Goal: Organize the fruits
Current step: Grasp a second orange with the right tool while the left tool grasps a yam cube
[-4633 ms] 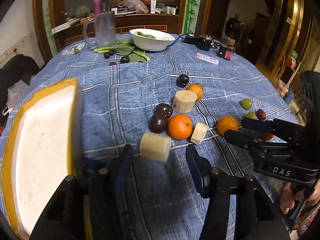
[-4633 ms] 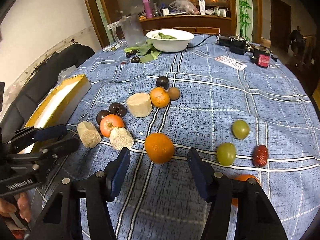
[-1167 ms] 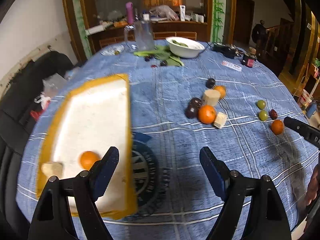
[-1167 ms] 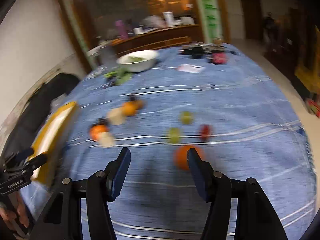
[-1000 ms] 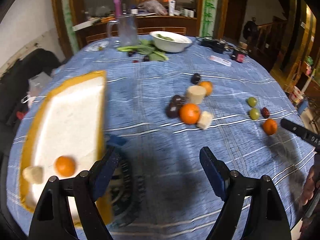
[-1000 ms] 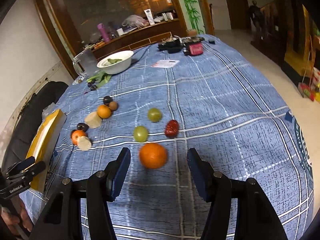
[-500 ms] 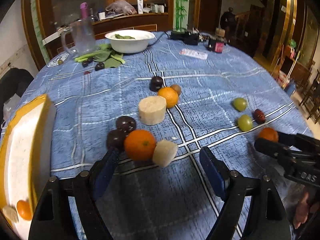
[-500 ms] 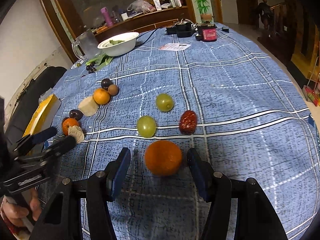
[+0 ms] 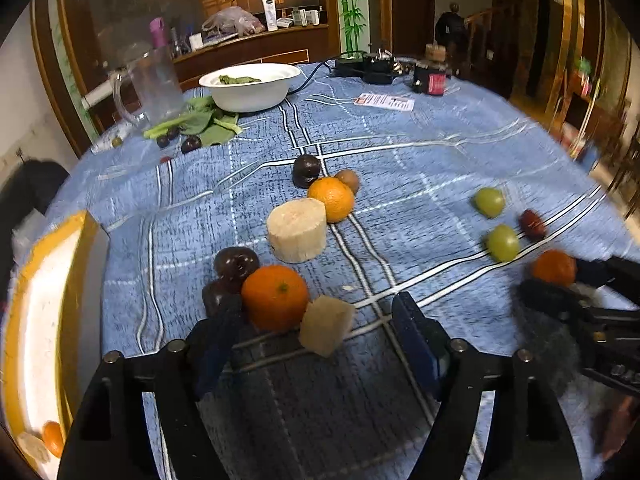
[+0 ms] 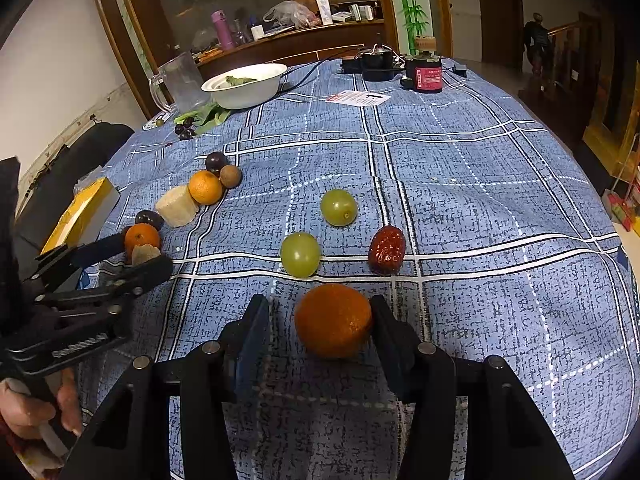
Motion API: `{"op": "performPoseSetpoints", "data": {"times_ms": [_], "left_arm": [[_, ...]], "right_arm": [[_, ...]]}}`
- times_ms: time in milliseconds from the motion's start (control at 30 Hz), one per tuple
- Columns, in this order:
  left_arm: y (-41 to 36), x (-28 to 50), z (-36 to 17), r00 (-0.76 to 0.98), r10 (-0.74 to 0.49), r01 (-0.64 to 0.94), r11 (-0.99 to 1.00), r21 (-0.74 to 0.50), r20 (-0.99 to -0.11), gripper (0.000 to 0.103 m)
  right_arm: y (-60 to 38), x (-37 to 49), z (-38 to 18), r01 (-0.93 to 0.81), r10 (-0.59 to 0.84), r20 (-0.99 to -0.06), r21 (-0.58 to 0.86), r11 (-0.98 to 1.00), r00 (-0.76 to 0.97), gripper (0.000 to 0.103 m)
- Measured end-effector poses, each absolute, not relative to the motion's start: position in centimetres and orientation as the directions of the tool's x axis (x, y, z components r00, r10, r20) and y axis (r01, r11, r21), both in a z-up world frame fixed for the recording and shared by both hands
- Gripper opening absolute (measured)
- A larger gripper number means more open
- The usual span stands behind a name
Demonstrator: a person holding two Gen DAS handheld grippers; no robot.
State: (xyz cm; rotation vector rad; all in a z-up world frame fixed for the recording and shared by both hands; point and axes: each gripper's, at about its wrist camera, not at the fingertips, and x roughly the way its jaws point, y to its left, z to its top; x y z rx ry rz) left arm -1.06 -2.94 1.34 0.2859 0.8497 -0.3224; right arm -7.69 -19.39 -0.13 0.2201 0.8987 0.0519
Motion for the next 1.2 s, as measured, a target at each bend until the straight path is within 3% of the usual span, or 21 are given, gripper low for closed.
{"op": "performPoseSetpoints", "data": {"times_ms": [67, 100, 133, 300, 333, 367, 400, 433, 667, 700, 767, 800, 967, 1067, 1100, 1133, 1167, 1200], "left_arm": [[-3.3, -1.5, 1.1, 0.644, -0.124, 0.390, 0.903, 0.183, -0.755, 0.065], [-3.2, -1.8, 1.2, 0.664, -0.101, 0.381, 0.899, 0.218, -0.741, 0.049], [-3.0, -2.0, 1.4, 0.669, -0.102, 0.383, 0.896, 0.224, -0.736, 0.045], [-1.0, -2.7, 2.6, 0.630, -0.191, 0.394, 0.914, 0.098, -0.753, 0.035], [-0.7, -2.9, 2.9, 0.628, -0.202, 0.392, 0.916, 0.082, -0.752, 0.018], [-0.4, -3.3, 3.2, 0.627, -0.210, 0.389, 0.919, 0.068, -0.750, 0.017], [-0.2, -3.6, 3.5, 0.630, -0.215, 0.385, 0.921, 0.059, -0.746, 0.006], [0.2, -3.9, 3.9, 0.631, -0.230, 0.383, 0.923, 0.040, -0.741, 0.002], [4.9, -4.7, 5.3, 0.625, -0.283, 0.317, 0.944, -0.094, -0.727, 0.003], [5.7, -4.4, 5.1, 0.612, -0.290, 0.304, 0.945, -0.120, -0.736, 0.009], [6.8, -3.9, 4.6, 0.598, -0.281, 0.272, 0.952, -0.140, -0.750, 0.031], [7.0, -3.8, 4.4, 0.597, -0.278, 0.262, 0.954, -0.145, -0.752, 0.047], [4.7, -3.4, 3.7, 0.590, -0.290, 0.311, 0.943, -0.119, -0.753, 0.069], [2.2, -2.9, 2.2, 0.584, -0.238, 0.351, 0.936, -0.023, -0.776, 0.069], [1.4, -2.9, 1.6, 0.573, -0.227, 0.369, 0.929, 0.001, -0.787, 0.063], [0.8, -3.0, 1.2, 0.569, -0.218, 0.385, 0.923, 0.022, -0.793, 0.037], [0.4, -3.2, 0.9, 0.571, -0.198, 0.389, 0.920, 0.051, -0.797, 0.030], [0.3, -3.5, 1.0, 0.583, -0.193, 0.393, 0.917, 0.065, -0.789, 0.029]], "right_arm": [[-19.2, -7.7, -0.1, 0.047, 0.126, -0.774, 0.197, 0.979, 0.621, 0.054], [-19.1, -7.7, -0.1, 0.046, 0.121, -0.776, 0.190, 0.981, 0.620, 0.051], [-19.0, -7.7, 0.0, 0.050, 0.103, -0.779, 0.170, 0.984, 0.618, 0.038], [-18.8, -8.1, 0.1, 0.037, 0.143, -0.777, 0.209, 0.977, 0.613, 0.038], [-18.7, -8.3, 0.2, 0.034, 0.149, -0.775, 0.215, 0.976, 0.615, 0.038], [-18.4, -8.5, 0.3, 0.030, 0.155, -0.770, 0.220, 0.975, 0.619, 0.038], [-18.2, -8.7, 0.6, 0.024, 0.159, -0.765, 0.222, 0.975, 0.624, 0.038], [-17.9, -8.9, 0.8, 0.018, 0.161, -0.761, 0.221, 0.975, 0.629, 0.038], [-16.0, -9.9, 2.8, -0.016, 0.157, -0.736, 0.195, 0.981, 0.658, 0.038], [-15.9, -10.0, 2.8, -0.018, 0.159, -0.734, 0.196, 0.980, 0.660, 0.038], [-15.5, -10.1, 2.8, -0.024, 0.167, -0.732, 0.202, 0.979, 0.661, 0.038], [-15.3, -10.2, 2.7, -0.025, 0.171, -0.732, 0.206, 0.978, 0.660, 0.038], [-15.0, -10.0, 1.9, -0.031, 0.204, -0.740, 0.240, 0.970, 0.641, 0.038], [-14.8, -10.0, 1.9, -0.034, 0.210, -0.740, 0.245, 0.969, 0.639, 0.038], [-14.8, -10.1, 2.0, -0.037, 0.210, -0.739, 0.244, 0.969, 0.641, 0.038], [-14.7, -10.1, 2.2, -0.041, 0.210, -0.737, 0.240, 0.970, 0.642, 0.038], [-14.6, -10.2, 2.3, -0.044, 0.209, -0.736, 0.237, 0.970, 0.644, 0.038], [-14.6, -10.2, 2.4, -0.046, 0.209, -0.735, 0.236, 0.971, 0.644, 0.038]]}}
